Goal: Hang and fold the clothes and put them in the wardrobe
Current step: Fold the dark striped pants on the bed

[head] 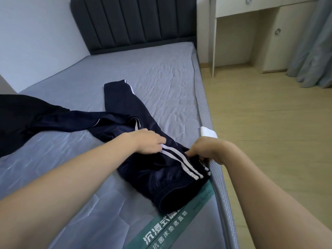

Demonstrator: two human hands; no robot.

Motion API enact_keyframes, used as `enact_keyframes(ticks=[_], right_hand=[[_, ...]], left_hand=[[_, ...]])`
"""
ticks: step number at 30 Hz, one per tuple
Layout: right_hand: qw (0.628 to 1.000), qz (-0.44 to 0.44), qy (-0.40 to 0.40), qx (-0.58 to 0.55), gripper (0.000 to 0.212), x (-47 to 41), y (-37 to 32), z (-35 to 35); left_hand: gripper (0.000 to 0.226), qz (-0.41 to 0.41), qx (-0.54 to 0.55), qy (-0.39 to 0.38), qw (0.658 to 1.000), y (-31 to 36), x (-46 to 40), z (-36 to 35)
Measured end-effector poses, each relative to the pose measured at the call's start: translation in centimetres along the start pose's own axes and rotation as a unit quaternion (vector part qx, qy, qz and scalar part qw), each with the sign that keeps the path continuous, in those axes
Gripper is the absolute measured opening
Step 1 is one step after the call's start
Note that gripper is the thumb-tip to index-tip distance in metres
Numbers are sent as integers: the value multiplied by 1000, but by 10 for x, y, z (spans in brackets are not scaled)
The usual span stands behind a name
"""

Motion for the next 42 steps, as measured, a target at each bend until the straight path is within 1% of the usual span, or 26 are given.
enact_keyframes(ticks=[1, 3, 5, 8, 10, 11, 12, 14, 16, 17, 18, 19, 21, 23, 26, 28, 30, 32, 34, 35, 36, 37, 38, 39, 40, 42], right_hand=[[1000, 7, 2, 20, 12, 1, 0, -1], [998, 3, -1, 55, 25, 2, 3, 0], [997, -10, 14, 76, 34, 0, 8, 3], [993, -18, 31, 109, 26, -5, 13, 6], [993, -50, 22, 101, 15, -5, 16, 8], [994, -70, 7, 86, 17, -4, 18, 8], [993, -82, -14, 78, 26, -3, 19, 8], [988, -79, -58, 116, 47, -4, 20, 5], [982, -56, -71, 164, 40, -5, 17, -1], [981, -46, -64, 178, 33, -8, 15, -4], [980, -42, -55, 188, 28, -9, 14, -5], [979, -40, -51, 196, 25, -10, 14, -7], [978, -39, -37, 199, 21, -14, 14, -7], [973, -41, -14, 227, 22, -14, 11, -6], [945, -28, -20, 325, 36, -7, -1, -11], [921, -15, -37, 388, 47, -4, -6, -19], [884, 9, -66, 463, 42, -2, -13, -30], [850, 22, -111, 514, 32, 1, -21, -40], [830, 11, -132, 542, 19, 9, -29, -40], [827, -1, -138, 544, 11, 11, -30, -37], [832, -15, -145, 536, 7, 15, -31, -32], [842, -34, -153, 516, 13, 15, -30, -28], [857, -46, -159, 487, 21, 14, -30, -24], [878, -55, -160, 448, 26, 11, -33, -23], [898, -59, -156, 406, 29, 7, -38, -23], [930, -43, -133, 340, 43, -8, -58, -29]], left_hand=[[16, -4, 22, 29, 999, 1, -5, 0], [14, 1, 65, 66, 996, 6, -15, 1], [14, 12, 75, 71, 995, 9, -26, 0], [15, 62, 68, 59, 994, 12, -38, -11], [22, 103, 69, 79, 989, 17, -40, -18], [28, 115, 59, 108, 986, 21, -38, -18], [32, 130, 45, 150, 979, 24, -33, -15], [35, 174, 34, 261, 949, 29, -8, 1], [28, 185, 126, 342, 913, 35, 31, 16], [27, 155, 205, 330, 908, 43, 50, 18], [31, 106, 271, 285, 913, 59, 69, 17], [39, 52, 286, 233, 928, 79, 88, 14], [54, -24, 178, 173, 968, 111, 116, 2], [66, -16, 36, 182, 983, 123, 126, -7], [61, 55, -18, 170, 984, 116, 121, -7], [45, 36, -26, 143, 989, 116, 117, -1], [27, -10, 2, 119, 993, 124, 121, 7], [20, -56, 75, 78, 993, 139, 132, 10], [24, -96, 141, -19, 985, 157, 147, 9], [33, -96, 180, -103, 974, 157, 153, 4], [42, -80, 219, -194, 953, 150, 157, 1], [48, -56, 254, -266, 928, 136, 158, 3], [46, -28, 289, -309, 906, 117, 154, 10], [38, 14, 322, -319, 891, 91, 146, 18], [28, 71, 347, -293, 888, 60, 137, 24], [20, 195, 338, -167, 905, -9, 122, 31]])
Point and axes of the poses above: each hand's wrist, its own x-axis away from the middle knuckle, its own z-axis out of the back of the hand, y = z × x, the point moved 6 cm from there along -x, towards the middle knuckle, and after that the axes turned 11 degrees about y, right-handed, at the moved point
